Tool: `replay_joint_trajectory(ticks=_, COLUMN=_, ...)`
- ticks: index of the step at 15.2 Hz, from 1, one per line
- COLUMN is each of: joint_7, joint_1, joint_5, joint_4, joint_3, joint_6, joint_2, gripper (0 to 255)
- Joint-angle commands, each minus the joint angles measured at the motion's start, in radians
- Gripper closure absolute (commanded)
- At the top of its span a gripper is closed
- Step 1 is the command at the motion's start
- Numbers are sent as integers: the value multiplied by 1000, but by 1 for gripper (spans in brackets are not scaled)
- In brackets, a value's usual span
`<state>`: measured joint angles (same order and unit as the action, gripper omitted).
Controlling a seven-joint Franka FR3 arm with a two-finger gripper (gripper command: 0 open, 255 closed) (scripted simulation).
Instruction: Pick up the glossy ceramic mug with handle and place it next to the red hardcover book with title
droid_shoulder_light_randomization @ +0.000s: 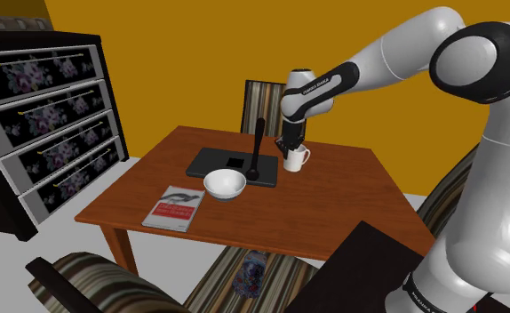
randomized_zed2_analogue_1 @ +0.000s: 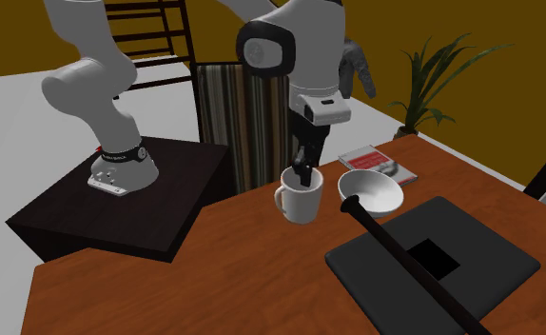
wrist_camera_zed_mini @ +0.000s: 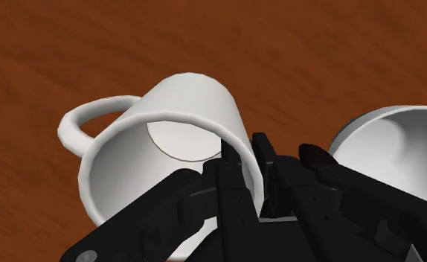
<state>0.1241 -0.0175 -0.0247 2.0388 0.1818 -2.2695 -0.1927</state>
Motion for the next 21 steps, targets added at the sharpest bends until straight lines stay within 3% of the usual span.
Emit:
replay_joint_trajectory(ticks=1, joint_7=55, joint_1=31, joint_5=-7, joint_4=-8, joint_3=-19, joint_6=7, joint_2=-2, gripper=255)
replay_joint_trajectory(ticks=11, joint_7=280, joint_1=166, joint_5=-25, joint_4=-132, joint_3=-99, joint_6=61, joint_2=-84, gripper=255)
replay_joint_trajectory(ticks=21, joint_7=473, joint_1=296, joint_5=-42, joint_4=-384, joint_3=-160, joint_6=162, joint_2=-247, gripper=255)
